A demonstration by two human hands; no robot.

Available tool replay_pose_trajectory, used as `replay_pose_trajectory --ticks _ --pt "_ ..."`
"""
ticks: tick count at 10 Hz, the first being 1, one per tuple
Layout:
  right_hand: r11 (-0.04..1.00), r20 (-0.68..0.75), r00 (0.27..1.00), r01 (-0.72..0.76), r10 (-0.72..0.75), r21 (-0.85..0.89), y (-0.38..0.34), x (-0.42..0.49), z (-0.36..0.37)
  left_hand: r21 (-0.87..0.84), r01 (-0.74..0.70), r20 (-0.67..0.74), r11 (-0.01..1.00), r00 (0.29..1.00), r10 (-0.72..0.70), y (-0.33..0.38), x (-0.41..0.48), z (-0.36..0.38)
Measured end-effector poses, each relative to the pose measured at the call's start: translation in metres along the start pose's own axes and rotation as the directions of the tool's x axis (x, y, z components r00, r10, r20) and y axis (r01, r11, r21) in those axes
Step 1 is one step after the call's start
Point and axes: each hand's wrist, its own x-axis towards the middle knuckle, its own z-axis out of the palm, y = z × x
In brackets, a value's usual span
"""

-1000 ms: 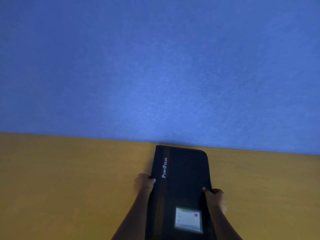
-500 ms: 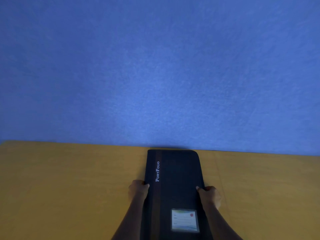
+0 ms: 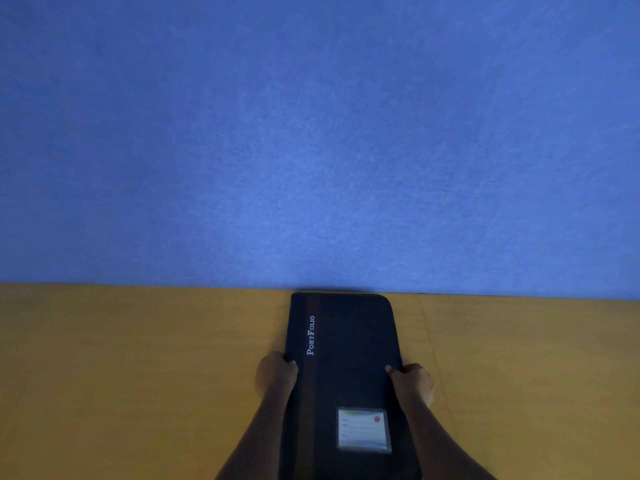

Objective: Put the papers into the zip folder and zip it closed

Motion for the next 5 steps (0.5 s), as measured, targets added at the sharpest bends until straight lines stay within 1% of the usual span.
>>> replay_pose_trajectory --ticks 1,2,3,4,5 --pt "0.998 -0.016 0.999 0.038 -0.039 -0.056 -0.005 -0.011 -0.009 0.062 -0.086 -0.084 0.994 0.992 0.091 0.011 -0.011 0.011" --pt "0.987 -0.029 0.993 0.109 -0.113 -0.115 -0.010 -0.016 -0.018 0.080 -0.175 -0.136 0.981 0.973 0.184 0.023 -0.022 0.018" --pt "0.938 -0.051 0.960 0.258 -0.277 -0.232 -0.013 -0.027 -0.039 0.148 -0.306 -0.206 0.940 0.920 0.332 0.044 -0.045 0.023" --pt "0.893 -0.082 0.923 0.337 -0.375 -0.298 -0.017 -0.030 -0.055 0.167 -0.382 -0.263 0.909 0.871 0.415 0.062 -0.062 0.021" --pt "0.821 -0.208 0.802 0.501 -0.559 -0.274 -0.037 -0.032 -0.086 0.227 -0.541 -0.318 0.809 0.744 0.587 0.108 -0.086 0.011"
